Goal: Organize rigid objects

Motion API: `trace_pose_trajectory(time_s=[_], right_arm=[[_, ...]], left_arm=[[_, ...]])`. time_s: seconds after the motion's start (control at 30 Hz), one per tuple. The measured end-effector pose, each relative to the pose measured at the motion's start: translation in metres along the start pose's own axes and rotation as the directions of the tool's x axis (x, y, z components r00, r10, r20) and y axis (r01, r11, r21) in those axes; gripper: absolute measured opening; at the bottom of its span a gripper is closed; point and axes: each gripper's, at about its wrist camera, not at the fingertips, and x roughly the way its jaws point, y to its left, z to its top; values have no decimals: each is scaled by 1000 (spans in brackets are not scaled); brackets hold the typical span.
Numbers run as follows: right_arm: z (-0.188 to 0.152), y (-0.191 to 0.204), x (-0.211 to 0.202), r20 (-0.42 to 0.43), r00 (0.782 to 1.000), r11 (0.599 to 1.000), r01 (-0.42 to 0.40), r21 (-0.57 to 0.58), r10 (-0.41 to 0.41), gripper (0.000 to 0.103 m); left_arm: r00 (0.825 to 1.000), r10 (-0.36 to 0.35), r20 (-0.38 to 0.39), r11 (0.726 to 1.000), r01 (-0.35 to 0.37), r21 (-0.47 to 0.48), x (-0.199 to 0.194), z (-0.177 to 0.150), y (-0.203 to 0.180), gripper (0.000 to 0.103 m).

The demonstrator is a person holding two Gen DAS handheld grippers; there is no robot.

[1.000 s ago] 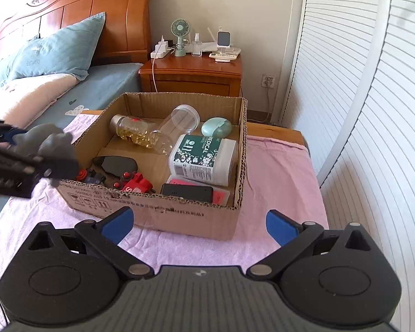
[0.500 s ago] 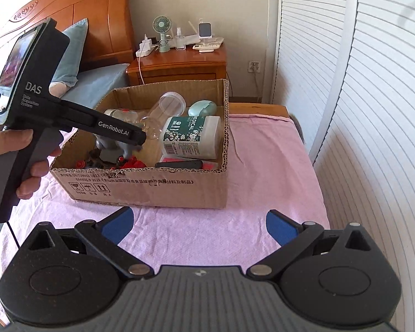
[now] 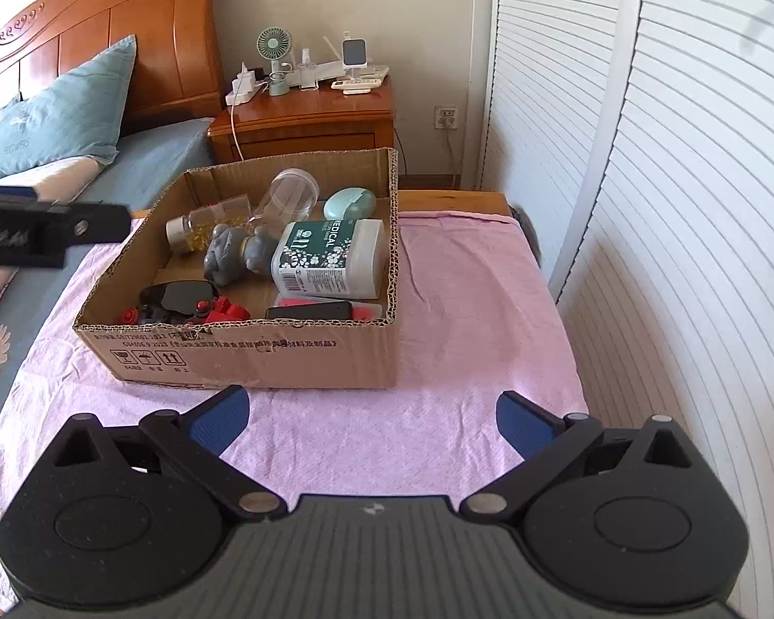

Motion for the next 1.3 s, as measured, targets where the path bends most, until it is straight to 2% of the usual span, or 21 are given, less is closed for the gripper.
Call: trace_pose_trajectory(time_s=[0.13,0.37,0.5,1.3], right_arm=[[0,3,-6,-5,1000,1000,15,8,-15,103],[-10,11,-15,-28,999,999,37,-12,-37,103],[-15,11,-21,-28,999,1000,30,-4,-30,103],[-17,17,-34,-1,1000,1000,13,-11,-13,103]], left_arm=[[997,64,-32,997,-65,-30,-21,-26,-5,102],[992,81,-100,987,-94,-133,-29,-58,-7,102],[991,78,-108,981,-96,-170,-32,-62,-5,102],[989,104,-107,982,-119,-147,-39,-67,-11,102]])
